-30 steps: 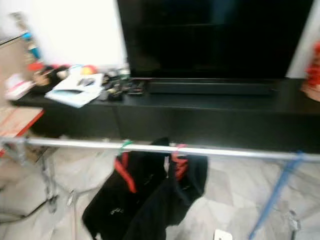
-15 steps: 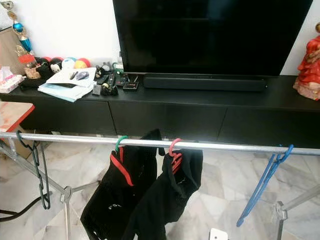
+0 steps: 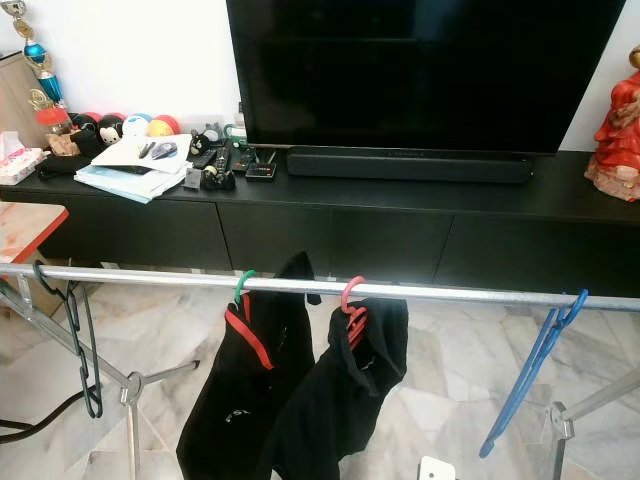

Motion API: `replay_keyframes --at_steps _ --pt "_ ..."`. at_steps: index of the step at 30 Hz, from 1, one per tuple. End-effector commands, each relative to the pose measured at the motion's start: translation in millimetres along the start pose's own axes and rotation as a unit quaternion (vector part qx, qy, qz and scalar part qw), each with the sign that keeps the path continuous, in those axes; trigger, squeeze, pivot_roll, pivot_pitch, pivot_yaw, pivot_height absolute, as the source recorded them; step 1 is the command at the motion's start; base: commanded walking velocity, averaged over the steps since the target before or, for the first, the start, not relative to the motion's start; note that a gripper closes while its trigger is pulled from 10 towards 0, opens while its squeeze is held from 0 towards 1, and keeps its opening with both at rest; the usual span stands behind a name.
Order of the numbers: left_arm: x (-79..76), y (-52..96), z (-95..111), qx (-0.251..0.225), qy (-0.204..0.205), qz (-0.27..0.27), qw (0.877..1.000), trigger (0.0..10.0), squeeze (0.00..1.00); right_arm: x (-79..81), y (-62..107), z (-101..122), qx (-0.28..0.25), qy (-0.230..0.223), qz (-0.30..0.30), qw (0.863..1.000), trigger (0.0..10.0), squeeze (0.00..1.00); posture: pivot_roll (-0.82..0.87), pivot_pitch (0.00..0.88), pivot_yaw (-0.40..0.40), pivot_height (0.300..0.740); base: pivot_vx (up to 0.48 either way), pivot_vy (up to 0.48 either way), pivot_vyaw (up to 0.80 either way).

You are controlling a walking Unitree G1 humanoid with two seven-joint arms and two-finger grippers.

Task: Hang hanger

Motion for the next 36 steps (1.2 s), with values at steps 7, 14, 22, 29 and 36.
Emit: replay_keyframes --at_steps 7,14,22,29,36 --pt "3.8 1.0 -3.7 0.005 0.004 0.007 1.0 10.0 0.0 1.2 0.5 -4.1 0.006 -0.005 0.002 1.0 10.0 0.0 -0.03 0.035 0.034 0.74 0.0 0.0 0.0" --pt "-1.0 -1.1 5.2 -0.005 0.004 0.005 1.0 10.0 0.0 1.3 0.8 -5.6 0.008 -0.002 0.005 1.0 10.0 0.0 -0.04 0.0 0.048 0.74 0.0 0.0 0.0" --pt "-9.3 -3.9 21.0 -0.023 0.006 -0.005 1.0 10.0 0.0 3.1 1.0 -7.5 0.01 0.0 0.013 1.0 10.0 0.0 -0.04 0.018 0.047 0.74 0.0 0.0 0.0" --pt "-9.6 -4.0 20.3 -0.021 0.008 -0.006 1.0 10.0 0.0 3.5 1.0 -7.2 0.009 -0.002 0.013 1.0 10.0 0.0 -0.04 0.028 0.048 0.74 0.0 0.0 0.0" --pt "-7.3 -3.5 18.3 -0.019 0.011 -0.002 1.0 10.0 0.0 4.1 0.9 -7.0 0.009 -0.001 0.015 1.0 10.0 0.0 -0.03 0.035 0.046 0.74 0.0 0.0 0.0"
Point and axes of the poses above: a point about 5 cm out from each wrist's last joint towards the gripper, its own y axis pointing back from the gripper into the wrist, its own z axis along the axis of the wrist's last joint, x = y × z, the point moved 1 cm from there along -y, pointing out of the wrist towards the gripper, and after that the axes turned 4 degrees about y, right-handed, at the moved point
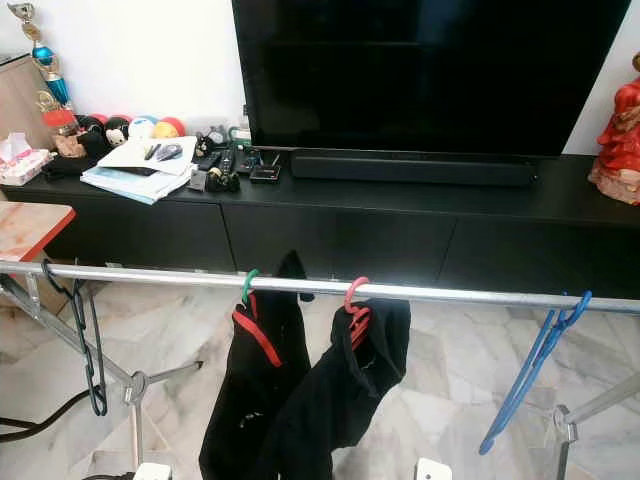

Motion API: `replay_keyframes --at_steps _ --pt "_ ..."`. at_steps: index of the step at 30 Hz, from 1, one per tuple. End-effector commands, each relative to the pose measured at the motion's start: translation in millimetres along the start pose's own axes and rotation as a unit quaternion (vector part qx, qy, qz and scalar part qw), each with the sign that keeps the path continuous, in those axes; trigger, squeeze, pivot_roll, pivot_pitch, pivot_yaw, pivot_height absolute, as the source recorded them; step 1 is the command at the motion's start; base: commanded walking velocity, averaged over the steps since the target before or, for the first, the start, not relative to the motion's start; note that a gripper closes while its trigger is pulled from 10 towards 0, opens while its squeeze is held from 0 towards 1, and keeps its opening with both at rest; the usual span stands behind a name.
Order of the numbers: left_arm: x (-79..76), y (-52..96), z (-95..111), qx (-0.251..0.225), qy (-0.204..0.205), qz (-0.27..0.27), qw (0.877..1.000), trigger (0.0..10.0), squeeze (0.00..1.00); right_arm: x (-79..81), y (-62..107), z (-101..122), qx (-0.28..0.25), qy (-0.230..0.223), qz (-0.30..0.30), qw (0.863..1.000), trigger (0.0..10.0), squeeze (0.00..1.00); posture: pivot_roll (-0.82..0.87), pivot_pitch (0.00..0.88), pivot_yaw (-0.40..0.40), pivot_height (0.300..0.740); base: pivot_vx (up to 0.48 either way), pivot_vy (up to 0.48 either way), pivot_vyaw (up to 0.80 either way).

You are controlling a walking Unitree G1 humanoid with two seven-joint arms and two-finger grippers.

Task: Hang hanger

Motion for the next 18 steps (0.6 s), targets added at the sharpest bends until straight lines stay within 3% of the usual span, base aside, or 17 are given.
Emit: replay_keyframes --at_steps 1,18 --pt "5.2 1.6 -7.7 0.015 0.003 0.008 1.0 10.0 0.0 0.6 0.5 -4.0 0.006 -0.001 0.002 1.0 10.0 0.0 -0.03 0.037 0.045 0.74 0.0 0.0 0.0" --pt "4.8 2.0 -10.7 0.019 0.005 0.009 1.0 10.0 0.0 0.4 0.4 -3.2 0.006 0.004 0.003 1.0 10.0 0.0 -0.03 0.045 0.045 0.74 0.0 0.0 0.0"
Point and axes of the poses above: a point about 5 cm out from each wrist's last joint towards the gripper, its own y axis pointing back from the gripper into the wrist, its own z axis along the axis of the wrist's last joint, x = y × z, the point moved 1 cm from there along -y, pointing out of the wrist towards the gripper, and after that the axes turned 4 degrees about y, right-handed, at the moved point
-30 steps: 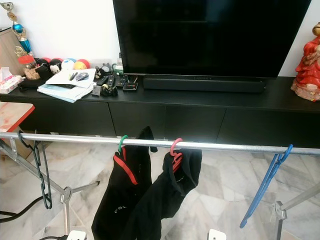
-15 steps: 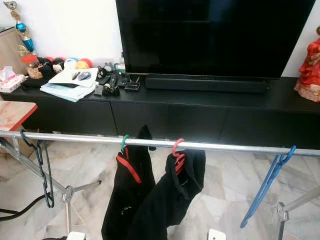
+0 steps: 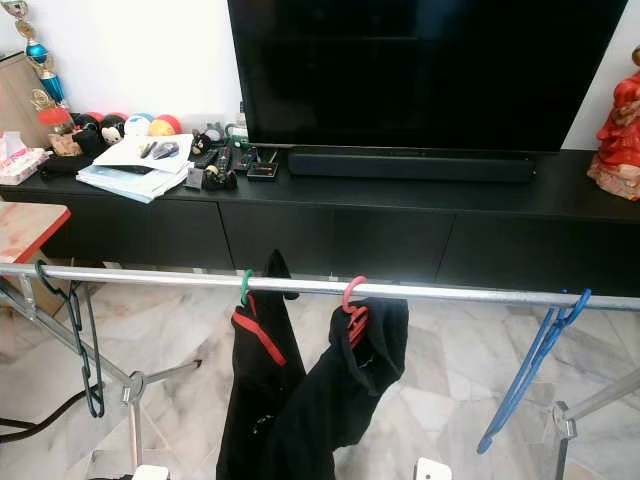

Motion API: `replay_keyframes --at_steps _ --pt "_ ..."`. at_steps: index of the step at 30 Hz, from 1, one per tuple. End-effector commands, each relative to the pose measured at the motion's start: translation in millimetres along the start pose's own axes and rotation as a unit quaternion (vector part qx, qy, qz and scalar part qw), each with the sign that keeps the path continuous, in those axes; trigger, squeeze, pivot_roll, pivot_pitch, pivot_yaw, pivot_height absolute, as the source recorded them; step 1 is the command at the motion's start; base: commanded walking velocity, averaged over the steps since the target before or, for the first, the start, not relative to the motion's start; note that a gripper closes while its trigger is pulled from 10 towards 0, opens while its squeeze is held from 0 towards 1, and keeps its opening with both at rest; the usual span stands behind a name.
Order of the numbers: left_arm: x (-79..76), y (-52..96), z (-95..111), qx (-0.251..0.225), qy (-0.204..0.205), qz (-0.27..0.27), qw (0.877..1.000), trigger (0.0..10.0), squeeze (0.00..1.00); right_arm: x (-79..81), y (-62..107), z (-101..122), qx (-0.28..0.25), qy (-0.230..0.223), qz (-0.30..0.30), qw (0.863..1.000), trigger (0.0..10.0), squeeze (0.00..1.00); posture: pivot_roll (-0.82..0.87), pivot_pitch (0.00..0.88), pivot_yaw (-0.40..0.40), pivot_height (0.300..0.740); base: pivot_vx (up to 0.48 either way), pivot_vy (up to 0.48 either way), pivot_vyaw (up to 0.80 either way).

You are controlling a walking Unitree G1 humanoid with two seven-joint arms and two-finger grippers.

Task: Hang hanger

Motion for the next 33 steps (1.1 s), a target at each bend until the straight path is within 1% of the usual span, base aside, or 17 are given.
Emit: replay_keyframes --at_steps 1,33 --pt "3.5 1.4 -8.4 0.017 -0.001 0.006 1.0 10.0 0.0 0.3 0.4 -3.3 0.006 0.003 0.001 1.0 10.0 0.0 -0.03 0.045 0.045 0.74 0.0 0.0 0.0" --pt "5.1 1.8 -10.5 0.019 -0.003 0.015 1.0 10.0 0.0 0.4 0.4 -3.0 0.006 0.009 0.006 1.0 10.0 0.0 -0.03 0.036 0.045 0.74 0.0 0.0 0.0"
Point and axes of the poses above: a point about 5 cm out from each wrist's last joint towards the gripper, its own y axis pointing back from the gripper into the wrist, its own z axis along the axis of the wrist's last joint, x = y × z, the point moved 1 cm from there along -y, pointing out of the wrist towards the gripper, and after that the axes turned 4 degrees about y, right-handed, at the moved point
